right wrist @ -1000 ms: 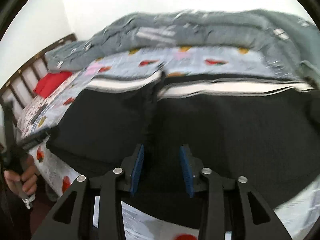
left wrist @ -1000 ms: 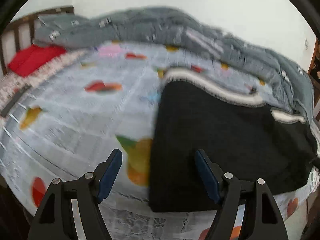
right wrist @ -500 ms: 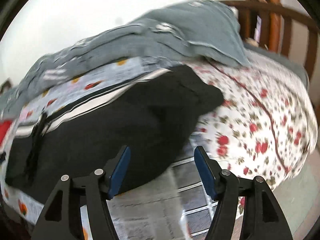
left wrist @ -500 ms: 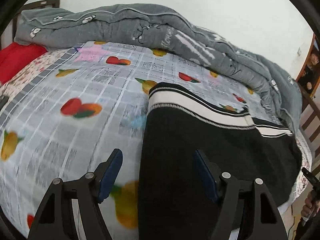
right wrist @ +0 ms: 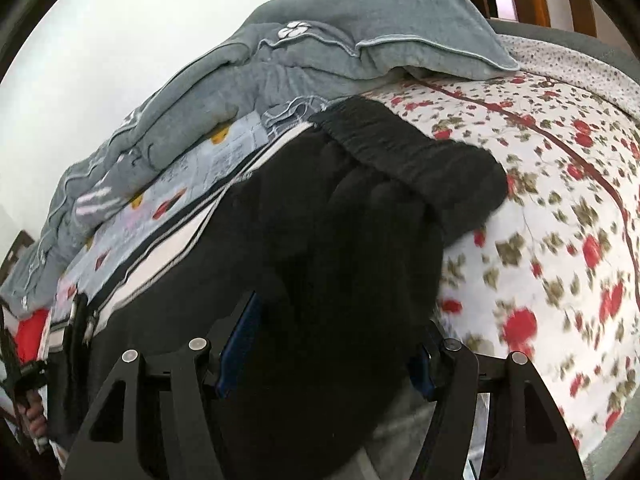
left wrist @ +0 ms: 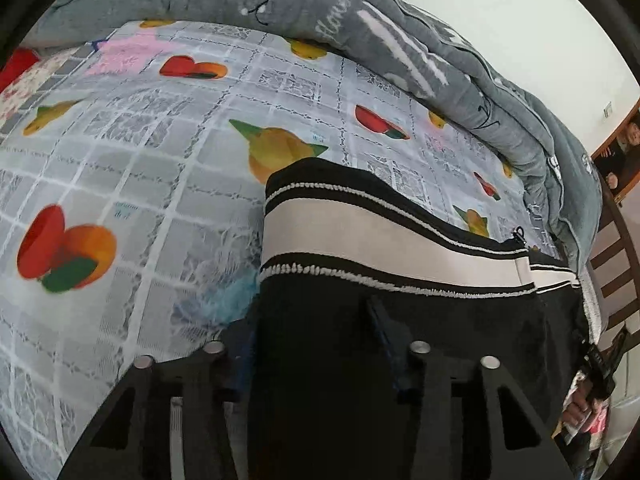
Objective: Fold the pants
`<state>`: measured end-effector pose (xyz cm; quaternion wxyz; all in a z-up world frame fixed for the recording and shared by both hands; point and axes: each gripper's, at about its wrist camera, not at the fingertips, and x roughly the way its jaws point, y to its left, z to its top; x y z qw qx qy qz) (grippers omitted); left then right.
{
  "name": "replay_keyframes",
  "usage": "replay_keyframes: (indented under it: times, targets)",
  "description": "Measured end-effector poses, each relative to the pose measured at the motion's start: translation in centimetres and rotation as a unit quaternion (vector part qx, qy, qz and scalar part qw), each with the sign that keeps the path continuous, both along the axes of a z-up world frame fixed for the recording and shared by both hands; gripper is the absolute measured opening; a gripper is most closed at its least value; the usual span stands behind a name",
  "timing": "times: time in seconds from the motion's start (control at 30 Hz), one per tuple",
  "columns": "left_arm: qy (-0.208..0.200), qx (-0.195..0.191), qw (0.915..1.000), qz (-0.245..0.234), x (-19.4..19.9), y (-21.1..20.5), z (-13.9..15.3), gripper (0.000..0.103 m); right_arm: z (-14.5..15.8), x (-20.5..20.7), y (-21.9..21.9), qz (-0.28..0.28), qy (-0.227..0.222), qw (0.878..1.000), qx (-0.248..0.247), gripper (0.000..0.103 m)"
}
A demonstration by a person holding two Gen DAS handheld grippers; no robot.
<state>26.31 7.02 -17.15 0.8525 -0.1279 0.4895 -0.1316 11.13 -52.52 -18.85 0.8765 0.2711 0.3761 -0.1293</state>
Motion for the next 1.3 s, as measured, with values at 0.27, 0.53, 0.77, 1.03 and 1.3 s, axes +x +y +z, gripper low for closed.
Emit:
replay_keyframes:
  times: [0.27,0.53,0.77,1.03,1.3]
  targets:
    - [-0.034,-0.026,0.9991,0.007,0.6,0.9,2.0,0.013,5.3,1.5,2.9,0.004,-0.035,0.993,-0.115,0.014]
    - [-0.058,-0.017,0.9979,0.025,2.6,5.4,4.7,0.013,10.7,5.6,8.6,0.077,-0.103,0.982,-0.136,0.012]
    - [-0.052,0.070,0.9938,0.070,6.1,9.8,4.5,0.018,6.3,10.3,12.0,0.130,-0.057,0.983,-0.120,0.016]
    - [-0.065,0.122,0.9861,0.093,6.0,10.5,3.7,0.040,2.7,7.6,9.3,0.112,0.047,0.985,-0.125,0.049]
    - [-0.078,0.085,0.9919,0.053,7.5,7.9,3.4,0.059,8.8,6.4,12.3,0.121,0.001,0.979,-0.164,0.050]
